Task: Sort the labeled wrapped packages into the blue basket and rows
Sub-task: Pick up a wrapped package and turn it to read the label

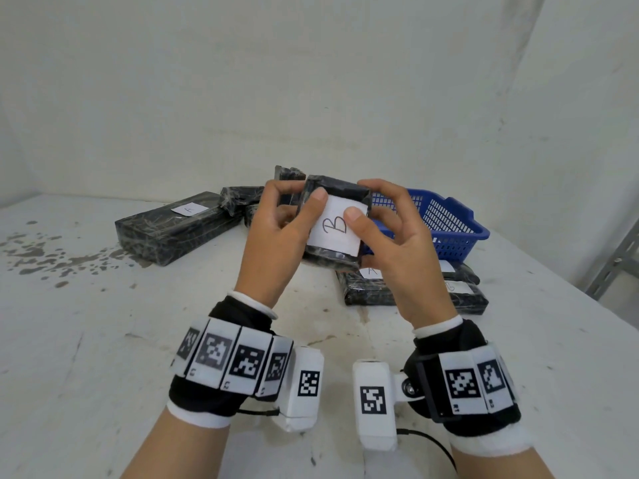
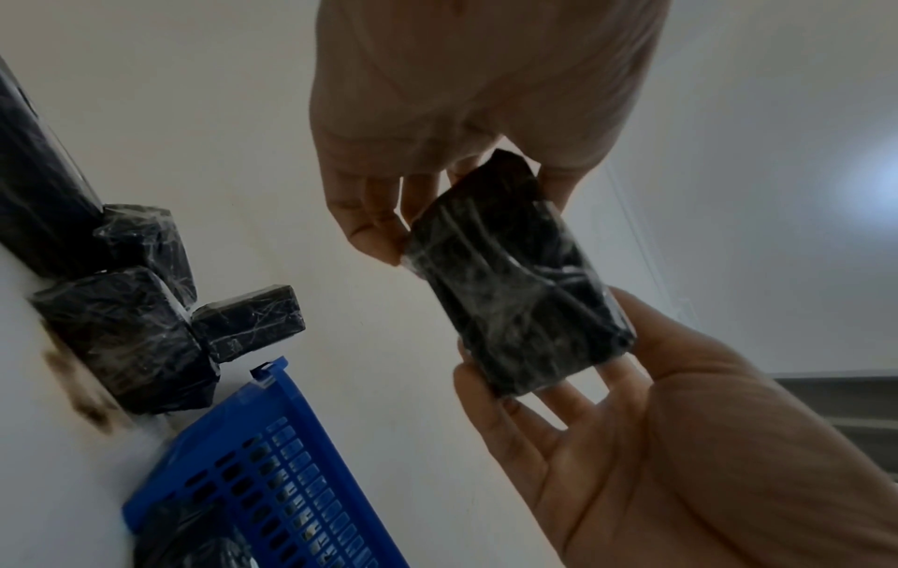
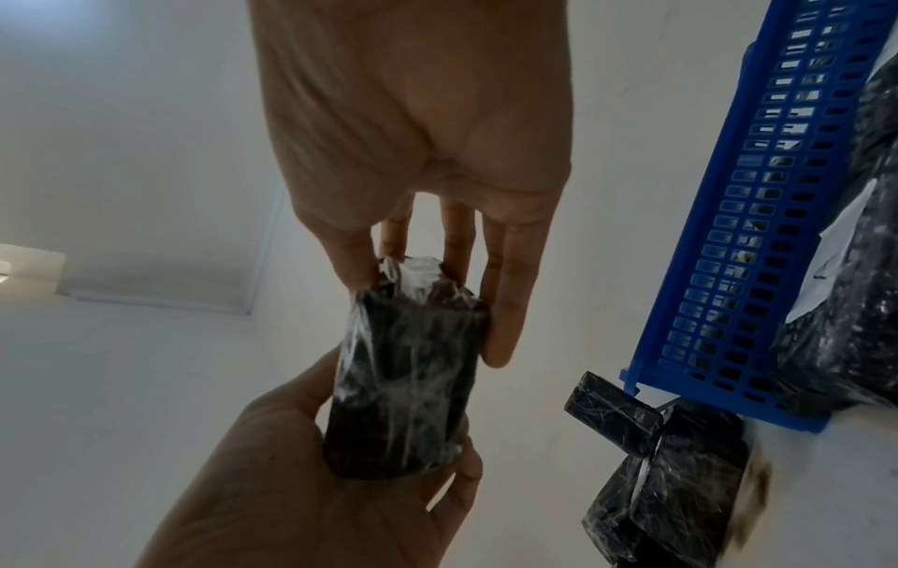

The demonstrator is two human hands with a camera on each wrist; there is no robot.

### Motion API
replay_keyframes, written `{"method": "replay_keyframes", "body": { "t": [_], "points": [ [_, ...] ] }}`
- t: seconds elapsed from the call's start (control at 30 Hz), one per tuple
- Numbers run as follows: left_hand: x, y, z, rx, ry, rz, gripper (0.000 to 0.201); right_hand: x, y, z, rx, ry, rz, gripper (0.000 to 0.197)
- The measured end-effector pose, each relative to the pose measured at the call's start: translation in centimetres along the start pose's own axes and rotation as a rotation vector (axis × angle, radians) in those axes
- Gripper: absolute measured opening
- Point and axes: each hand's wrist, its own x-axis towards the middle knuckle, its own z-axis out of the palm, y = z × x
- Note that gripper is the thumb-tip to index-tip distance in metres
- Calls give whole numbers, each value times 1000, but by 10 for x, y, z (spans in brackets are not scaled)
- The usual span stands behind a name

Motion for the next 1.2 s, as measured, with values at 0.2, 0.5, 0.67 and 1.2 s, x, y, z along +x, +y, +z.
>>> {"method": "replay_keyframes", "body": {
  "t": [0.2, 0.5, 0.67, 1.2],
  "points": [
    [0, 0, 0, 6, 1, 9, 30, 1, 3, -1, -86, 2, -49, 39],
    [1, -1, 0, 49, -26, 63, 28, 3, 4, 1, -87, 43, -91, 21],
    [-1, -2, 1, 133, -87, 52, 35, 4, 8, -3, -112, 100, -73, 17],
    [1, 0, -5, 112, -110, 49, 61, 4, 3, -8, -16, 21, -10, 61]
  ]
}}
